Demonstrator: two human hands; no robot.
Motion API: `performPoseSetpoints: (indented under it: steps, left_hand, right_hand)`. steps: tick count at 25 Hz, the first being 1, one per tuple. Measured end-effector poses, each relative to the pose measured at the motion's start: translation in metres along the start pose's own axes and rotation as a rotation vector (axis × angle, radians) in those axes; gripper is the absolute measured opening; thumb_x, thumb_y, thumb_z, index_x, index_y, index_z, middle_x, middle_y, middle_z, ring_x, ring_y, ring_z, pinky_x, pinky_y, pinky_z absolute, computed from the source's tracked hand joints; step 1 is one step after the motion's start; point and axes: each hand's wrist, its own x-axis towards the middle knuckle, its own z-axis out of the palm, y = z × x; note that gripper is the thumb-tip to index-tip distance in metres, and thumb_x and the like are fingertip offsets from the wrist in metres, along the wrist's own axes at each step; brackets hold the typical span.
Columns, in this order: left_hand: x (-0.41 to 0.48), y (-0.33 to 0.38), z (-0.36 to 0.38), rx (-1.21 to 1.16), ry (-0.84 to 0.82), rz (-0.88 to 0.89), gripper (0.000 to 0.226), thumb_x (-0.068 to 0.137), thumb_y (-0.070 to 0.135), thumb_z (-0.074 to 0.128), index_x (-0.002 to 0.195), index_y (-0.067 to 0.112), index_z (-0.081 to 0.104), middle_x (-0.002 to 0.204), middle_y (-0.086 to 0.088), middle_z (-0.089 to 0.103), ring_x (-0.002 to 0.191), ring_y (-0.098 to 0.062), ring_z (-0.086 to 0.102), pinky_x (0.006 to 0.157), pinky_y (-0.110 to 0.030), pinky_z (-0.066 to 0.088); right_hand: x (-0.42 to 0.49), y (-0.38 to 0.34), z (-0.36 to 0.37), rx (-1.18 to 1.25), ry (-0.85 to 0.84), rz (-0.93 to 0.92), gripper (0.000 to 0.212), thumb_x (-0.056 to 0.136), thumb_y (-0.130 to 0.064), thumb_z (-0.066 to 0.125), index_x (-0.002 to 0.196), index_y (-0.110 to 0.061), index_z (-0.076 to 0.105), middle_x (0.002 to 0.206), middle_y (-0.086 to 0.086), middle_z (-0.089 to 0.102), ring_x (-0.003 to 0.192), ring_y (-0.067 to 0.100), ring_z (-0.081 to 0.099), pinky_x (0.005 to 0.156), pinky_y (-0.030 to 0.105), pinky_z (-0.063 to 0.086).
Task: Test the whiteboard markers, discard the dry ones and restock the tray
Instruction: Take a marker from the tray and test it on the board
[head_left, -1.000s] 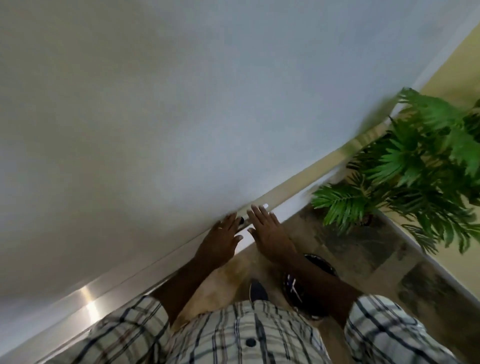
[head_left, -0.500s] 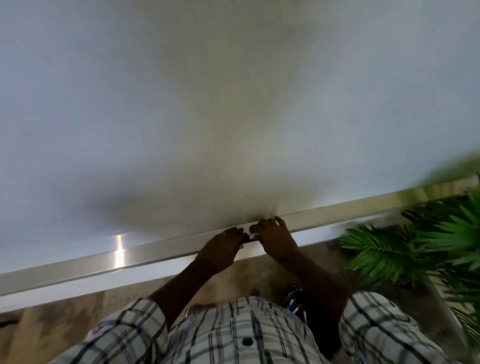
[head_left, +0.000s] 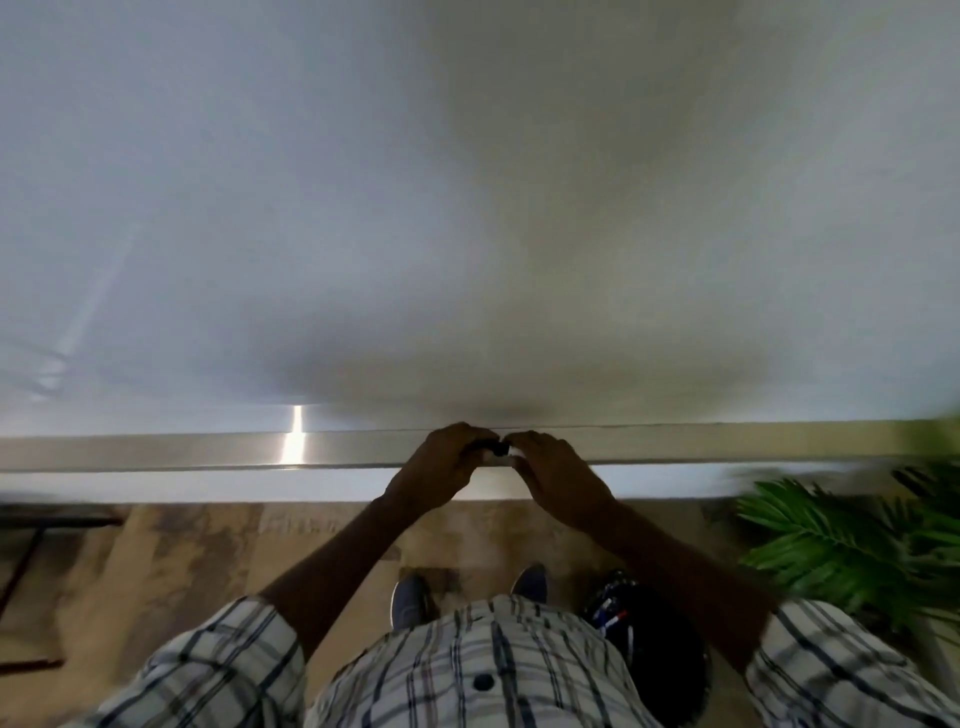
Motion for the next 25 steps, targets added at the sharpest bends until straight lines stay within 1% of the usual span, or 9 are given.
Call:
performPoseSetpoints:
  steps: [4,6,9,13,15,18,20,22,25]
  left_hand:
    - [-0.033,0.007,-0.029,-0.219,0.0,-0.11,0.022,0.1,0.021,0.064,0.119,0.016,0.072,0.109,0.001,0.075,0.091,-0.006,0.071,0.082,-0.016,0.055]
    - [-0.051,0.009,-0.045,-0.327,0.018,-0.125,0.022,0.099,0.024,0.064,0.117,0.014,0.073,0.108,-0.002,0.076,0.09,-0.008,0.073,0.085,-0.021,0.059]
    - [-0.075,0.011,-0.075,-0.457,0.057,-0.117,0.02,0.097,0.017,0.067,0.115,0.01,0.072,0.105,-0.004,0.077,0.089,-0.013,0.075,0.084,-0.026,0.061]
    - [-0.12,-0.001,-0.125,-0.408,0.098,-0.03,0.019,0.098,0.021,0.067,0.112,0.011,0.074,0.1,0.0,0.077,0.086,-0.014,0.075,0.083,-0.037,0.063]
    - [-0.146,-0.01,-0.151,-0.377,0.137,-0.01,0.017,0.098,0.022,0.066,0.111,0.013,0.074,0.098,0.002,0.077,0.084,-0.014,0.074,0.083,-0.042,0.062]
    - [-0.186,-0.02,-0.187,-0.333,0.209,0.026,0.014,0.099,0.018,0.065,0.108,0.012,0.074,0.095,0.003,0.077,0.083,-0.011,0.074,0.081,-0.043,0.061]
    - [-0.211,-0.023,-0.215,-0.331,0.277,0.023,0.013,0.098,0.017,0.067,0.108,0.013,0.074,0.095,0.005,0.077,0.084,-0.008,0.073,0.082,-0.041,0.061]
    - [-0.234,-0.027,-0.252,-0.325,0.297,0.049,0.014,0.096,0.018,0.069,0.109,0.014,0.074,0.094,0.007,0.076,0.084,-0.009,0.074,0.082,-0.04,0.062]
    - [-0.259,-0.031,-0.297,-0.349,0.338,0.085,0.015,0.098,0.02,0.066,0.111,0.015,0.072,0.093,0.005,0.075,0.087,-0.014,0.074,0.082,-0.036,0.062]
  right_hand:
    - [-0.001,-0.045,-0.012,-0.035,-0.001,-0.054,0.039,0.105,-0.036,0.039,0.128,-0.013,0.06,0.114,0.007,0.069,0.099,0.022,0.065,0.082,0.033,0.055]
    - [0.001,-0.071,-0.016,-0.128,0.044,-0.088,0.042,0.105,-0.041,0.034,0.129,-0.017,0.059,0.11,0.003,0.071,0.09,0.019,0.068,0.07,0.033,0.058]
    - [0.004,-0.112,-0.017,-0.177,0.108,-0.098,0.044,0.105,-0.044,0.032,0.126,-0.018,0.06,0.1,0.001,0.072,0.073,0.019,0.068,0.055,0.031,0.054]
    - [0.015,-0.182,-0.01,-0.203,0.168,-0.092,0.044,0.104,-0.045,0.032,0.121,-0.017,0.061,0.09,0.001,0.072,0.058,0.02,0.065,0.047,0.032,0.052]
    - [0.021,-0.222,-0.002,-0.248,0.215,-0.1,0.044,0.104,-0.045,0.032,0.117,-0.016,0.062,0.086,0.001,0.073,0.053,0.02,0.064,0.044,0.026,0.042]
    - [0.035,-0.279,0.012,-0.269,0.242,-0.077,0.042,0.105,-0.045,0.031,0.112,-0.017,0.061,0.077,-0.002,0.07,0.05,0.02,0.062,0.045,0.022,0.031]
    - [0.043,-0.31,0.02,-0.217,0.246,0.01,0.037,0.107,-0.045,0.033,0.106,-0.018,0.058,0.064,-0.007,0.06,0.047,0.017,0.056,0.046,0.024,0.027]
    - [0.053,-0.337,0.02,-0.026,0.265,0.117,0.036,0.107,-0.045,0.034,0.098,-0.02,0.058,0.054,-0.012,0.048,0.044,0.009,0.048,0.048,0.026,0.03]
    - [0.065,-0.381,0.005,0.33,0.244,0.071,0.032,0.107,-0.037,0.04,0.087,-0.021,0.06,0.051,-0.012,0.045,0.043,0.007,0.042,0.048,0.021,0.031]
